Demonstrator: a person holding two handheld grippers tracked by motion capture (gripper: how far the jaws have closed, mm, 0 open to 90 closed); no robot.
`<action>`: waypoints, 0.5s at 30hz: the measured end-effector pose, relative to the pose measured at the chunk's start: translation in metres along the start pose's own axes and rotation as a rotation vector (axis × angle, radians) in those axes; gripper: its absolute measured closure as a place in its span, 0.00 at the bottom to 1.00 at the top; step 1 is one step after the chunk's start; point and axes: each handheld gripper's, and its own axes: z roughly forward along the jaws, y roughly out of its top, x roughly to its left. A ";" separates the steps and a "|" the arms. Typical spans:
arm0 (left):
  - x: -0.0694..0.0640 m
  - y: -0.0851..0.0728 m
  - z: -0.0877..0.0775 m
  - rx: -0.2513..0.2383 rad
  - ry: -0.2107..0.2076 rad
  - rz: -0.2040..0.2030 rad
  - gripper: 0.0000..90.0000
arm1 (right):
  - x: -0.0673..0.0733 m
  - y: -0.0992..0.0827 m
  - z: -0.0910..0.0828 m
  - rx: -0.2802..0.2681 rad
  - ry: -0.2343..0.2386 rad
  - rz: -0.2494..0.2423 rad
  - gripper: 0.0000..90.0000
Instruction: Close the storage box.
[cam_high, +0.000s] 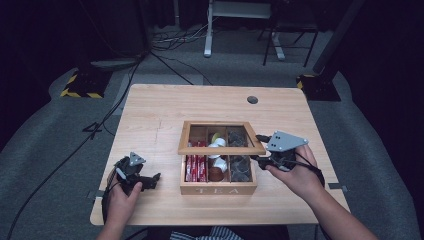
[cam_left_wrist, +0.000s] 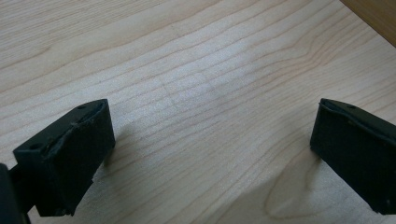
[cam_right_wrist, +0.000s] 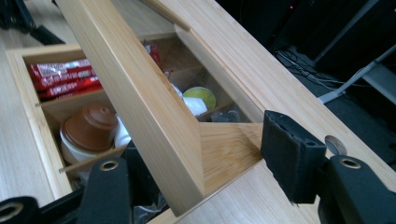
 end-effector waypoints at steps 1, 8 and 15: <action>0.000 0.000 0.000 0.000 0.000 0.000 0.00 | 0.002 -0.001 0.000 0.002 -0.005 -0.010 0.47; 0.000 0.000 0.000 0.000 0.000 0.001 0.00 | 0.015 -0.012 0.003 0.015 -0.021 -0.072 0.44; 0.000 0.000 0.000 0.000 0.000 0.001 0.00 | 0.023 -0.018 0.006 0.020 -0.033 -0.108 0.42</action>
